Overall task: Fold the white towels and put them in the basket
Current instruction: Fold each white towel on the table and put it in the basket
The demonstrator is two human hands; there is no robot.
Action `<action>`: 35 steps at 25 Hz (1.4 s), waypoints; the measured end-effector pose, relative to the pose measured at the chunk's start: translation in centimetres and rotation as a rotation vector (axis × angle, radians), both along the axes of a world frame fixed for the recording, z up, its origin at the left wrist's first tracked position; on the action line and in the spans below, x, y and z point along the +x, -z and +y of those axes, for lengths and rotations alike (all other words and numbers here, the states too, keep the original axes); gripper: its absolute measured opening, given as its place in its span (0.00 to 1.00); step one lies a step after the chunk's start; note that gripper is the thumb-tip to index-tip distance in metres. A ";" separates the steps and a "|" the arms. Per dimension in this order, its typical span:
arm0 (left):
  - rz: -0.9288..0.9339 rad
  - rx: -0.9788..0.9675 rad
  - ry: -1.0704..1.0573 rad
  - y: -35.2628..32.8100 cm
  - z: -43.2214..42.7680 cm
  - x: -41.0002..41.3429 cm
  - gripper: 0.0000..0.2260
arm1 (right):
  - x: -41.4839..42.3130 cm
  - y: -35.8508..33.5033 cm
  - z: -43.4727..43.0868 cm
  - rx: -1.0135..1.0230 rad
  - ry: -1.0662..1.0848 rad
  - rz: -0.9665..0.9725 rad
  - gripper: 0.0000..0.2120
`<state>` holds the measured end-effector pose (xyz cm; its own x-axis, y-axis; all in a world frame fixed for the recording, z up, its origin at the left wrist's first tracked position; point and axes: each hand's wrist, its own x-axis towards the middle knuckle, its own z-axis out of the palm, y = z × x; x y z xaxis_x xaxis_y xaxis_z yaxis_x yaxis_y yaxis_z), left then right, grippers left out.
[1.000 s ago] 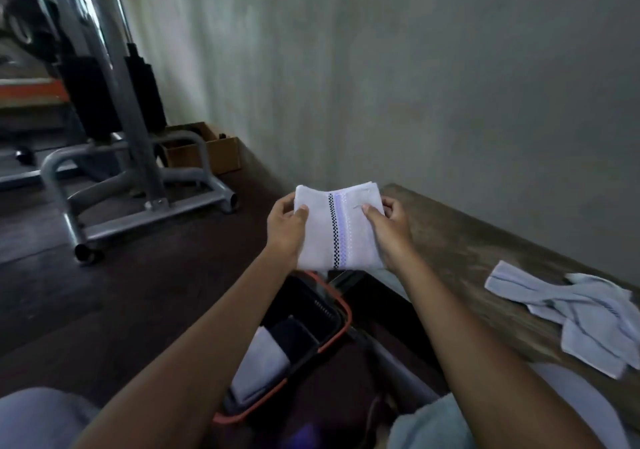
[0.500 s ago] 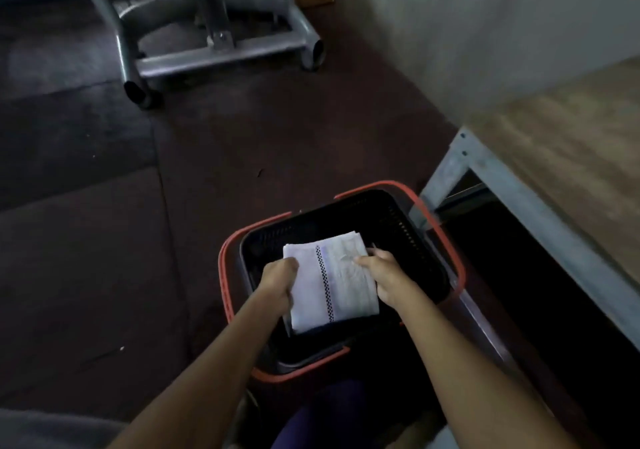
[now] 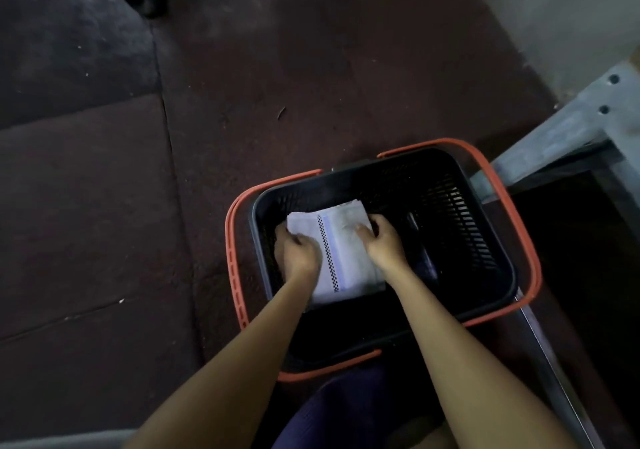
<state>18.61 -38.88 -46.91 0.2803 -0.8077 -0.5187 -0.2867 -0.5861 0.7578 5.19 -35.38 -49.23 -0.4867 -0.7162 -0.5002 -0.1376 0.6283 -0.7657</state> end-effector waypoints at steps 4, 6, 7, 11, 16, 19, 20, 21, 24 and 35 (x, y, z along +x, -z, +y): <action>-0.331 -0.361 0.464 -0.2 2.0 0.4 0.24 | 0.2 -1.1 0.5 -0.115 -0.374 0.902 0.22; -0.468 -0.355 0.663 0.8 2.5 0.5 0.24 | 0.1 -0.2 0.8 -0.229 -0.643 1.074 0.26; -0.522 -0.275 0.734 1.9 2.6 0.6 0.25 | 0.0 0.4 1.2 -0.180 -0.761 1.053 0.29; -0.745 -0.247 0.871 5.2 3.7 0.5 0.28 | -0.6 2.7 1.9 0.202 -0.929 0.812 0.38; -0.755 -0.123 0.953 3.7 3.1 0.5 0.29 | -0.5 0.7 1.0 0.297 -0.976 0.819 0.34; -0.761 -0.106 1.078 -1.2 2.3 1.4 0.26 | -0.2 -4.7 1.2 0.290 -0.860 0.786 0.32; -0.795 -0.149 1.124 -3.6 2.0 1.7 0.23 | -0.2 -7.0 1.3 0.275 -0.787 0.758 0.30; -0.824 -0.208 1.151 -6.6 1.5 2.3 0.21 | -0.2 -10.0 1.6 0.258 -0.714 0.728 0.27; -0.779 -0.358 1.204 -15.9 0.9 4.0 0.18 | -0.2 -19.3 3.6 0.209 -0.542 0.681 0.21; -0.762 -0.933 1.477 -38.8 12.7 -1.7 0.19 | -0.3 -40.6 21.1 0.011 -0.098 0.940 0.13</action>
